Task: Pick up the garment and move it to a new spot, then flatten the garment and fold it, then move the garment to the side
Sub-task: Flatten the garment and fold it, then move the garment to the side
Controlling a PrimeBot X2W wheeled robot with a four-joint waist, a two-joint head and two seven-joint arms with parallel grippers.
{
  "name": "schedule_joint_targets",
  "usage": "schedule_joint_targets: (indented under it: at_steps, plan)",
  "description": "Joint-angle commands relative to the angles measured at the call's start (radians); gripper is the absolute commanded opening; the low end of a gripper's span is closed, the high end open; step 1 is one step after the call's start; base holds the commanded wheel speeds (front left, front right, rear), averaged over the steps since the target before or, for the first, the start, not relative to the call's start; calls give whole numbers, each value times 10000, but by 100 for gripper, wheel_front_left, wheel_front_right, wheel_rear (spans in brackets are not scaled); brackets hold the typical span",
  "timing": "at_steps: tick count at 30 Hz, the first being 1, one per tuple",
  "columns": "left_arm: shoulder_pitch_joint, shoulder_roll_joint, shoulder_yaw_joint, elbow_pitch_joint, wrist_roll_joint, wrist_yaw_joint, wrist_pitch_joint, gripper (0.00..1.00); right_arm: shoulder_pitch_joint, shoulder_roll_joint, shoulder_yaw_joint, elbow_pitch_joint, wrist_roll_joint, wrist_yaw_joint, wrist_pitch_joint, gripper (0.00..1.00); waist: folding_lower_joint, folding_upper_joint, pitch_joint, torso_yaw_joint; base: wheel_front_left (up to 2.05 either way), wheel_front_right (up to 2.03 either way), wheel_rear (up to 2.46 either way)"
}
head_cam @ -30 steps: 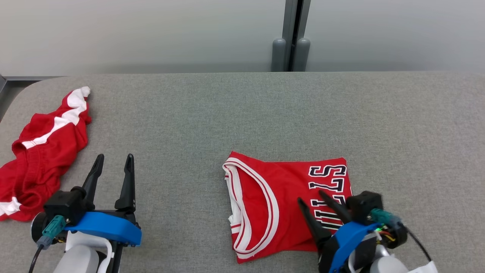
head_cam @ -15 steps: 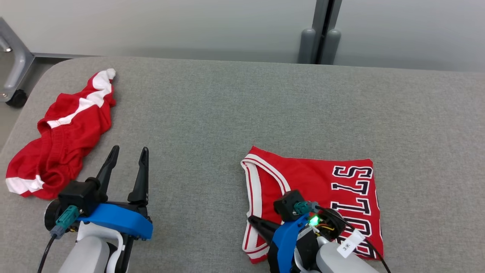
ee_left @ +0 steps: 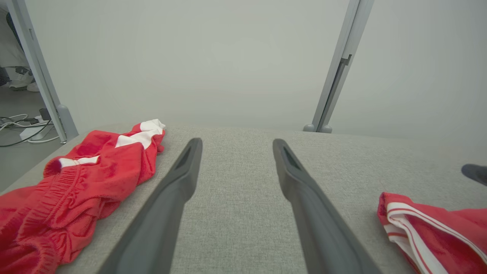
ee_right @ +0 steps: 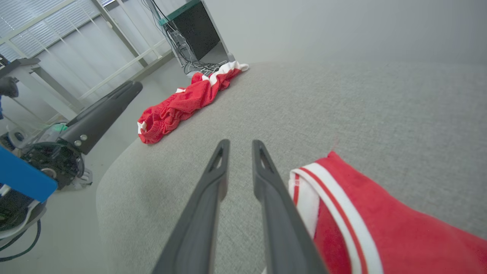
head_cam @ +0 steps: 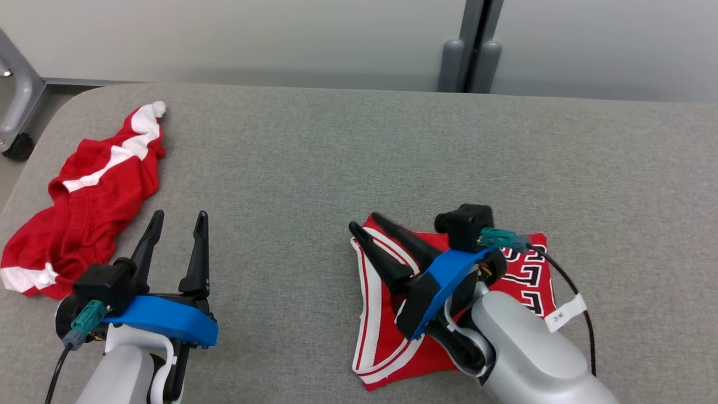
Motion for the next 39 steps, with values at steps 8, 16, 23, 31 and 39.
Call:
schedule_joint_targets:
  at_steps: [8,16,23,31,39]
  plan:
    - [701,18,497,-299,-175,233,-80,100,964,-632,-2744,-1086,-1438,1,-1184,100,0,-1,-700,-938,0,0,0]
    - [1227,7,767,-513,-201,330,-84,100,3181,-797,-5976,-3065,-3114,2,-615,100,0,-1,-1114,-1444,0,0,0]
    - [1699,-49,879,-579,-188,378,-86,100,4354,-1194,-6613,-3851,-3851,1,85,100,0,-1,-1637,-1626,0,0,0]
    - [1839,-151,846,-383,-82,316,-87,100,4841,-1271,-6838,-3951,-3982,1,-81,100,0,-1,-1856,-1644,0,0,0]
    - [1784,-253,776,-127,-56,276,-87,100,4910,-1100,-7021,-3826,-4091,1,-75,100,0,-1,-1900,-1631,0,0,0]
